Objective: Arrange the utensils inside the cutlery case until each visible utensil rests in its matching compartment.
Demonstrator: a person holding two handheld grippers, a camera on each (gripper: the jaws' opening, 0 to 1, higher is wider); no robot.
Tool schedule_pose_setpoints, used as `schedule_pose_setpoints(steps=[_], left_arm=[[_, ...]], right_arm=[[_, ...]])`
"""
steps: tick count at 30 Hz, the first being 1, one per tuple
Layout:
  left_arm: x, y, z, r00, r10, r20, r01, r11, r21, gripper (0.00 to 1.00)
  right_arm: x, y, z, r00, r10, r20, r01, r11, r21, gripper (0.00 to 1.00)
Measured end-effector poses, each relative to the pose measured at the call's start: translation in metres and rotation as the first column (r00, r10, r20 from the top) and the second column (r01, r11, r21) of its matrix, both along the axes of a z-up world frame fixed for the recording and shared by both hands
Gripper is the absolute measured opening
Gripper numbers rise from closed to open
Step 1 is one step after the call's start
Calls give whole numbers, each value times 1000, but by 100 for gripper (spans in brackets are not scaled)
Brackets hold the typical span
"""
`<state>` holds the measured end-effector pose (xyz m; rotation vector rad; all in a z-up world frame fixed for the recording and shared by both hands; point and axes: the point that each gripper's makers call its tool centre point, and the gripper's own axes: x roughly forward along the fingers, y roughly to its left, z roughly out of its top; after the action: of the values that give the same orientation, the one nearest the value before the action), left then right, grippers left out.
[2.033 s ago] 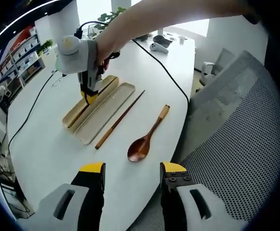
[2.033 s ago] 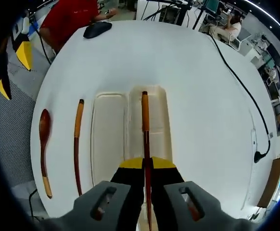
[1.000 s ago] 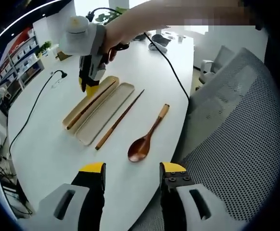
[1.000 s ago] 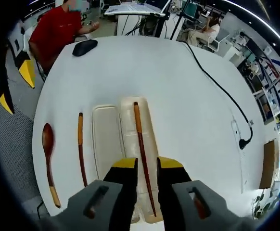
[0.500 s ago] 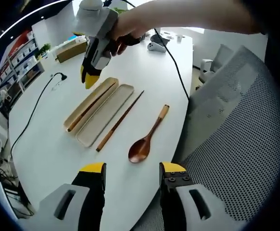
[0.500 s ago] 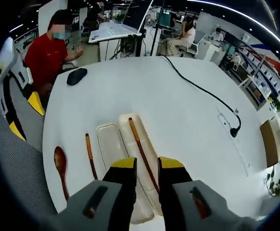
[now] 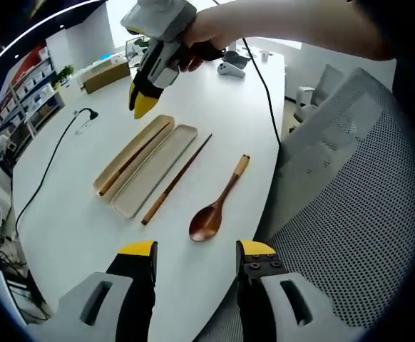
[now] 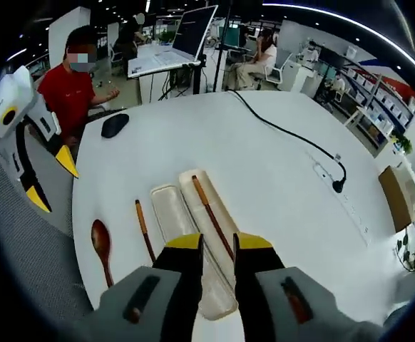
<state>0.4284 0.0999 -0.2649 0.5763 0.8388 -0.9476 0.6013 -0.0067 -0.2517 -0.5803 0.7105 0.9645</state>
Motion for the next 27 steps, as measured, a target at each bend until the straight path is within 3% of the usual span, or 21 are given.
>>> schedule_pose_setpoints(steps=[6,20,27], left_arm=[[0,0,0,1000,-2,-1,2,1000,0,45],[-2,0,-1,1000,-4,-2,4,1000,3,45],[-1,0,-1,1000,-1,-2,1,1000,1,45]], right_arm=[[-6,-12,-6,1000,-9,15,10,999,-41,14],[-32,-24,-31,999,-8,-36,6,998,-69,14],[-43,-25,-45,997,34,-66,-41,994,-104,14]])
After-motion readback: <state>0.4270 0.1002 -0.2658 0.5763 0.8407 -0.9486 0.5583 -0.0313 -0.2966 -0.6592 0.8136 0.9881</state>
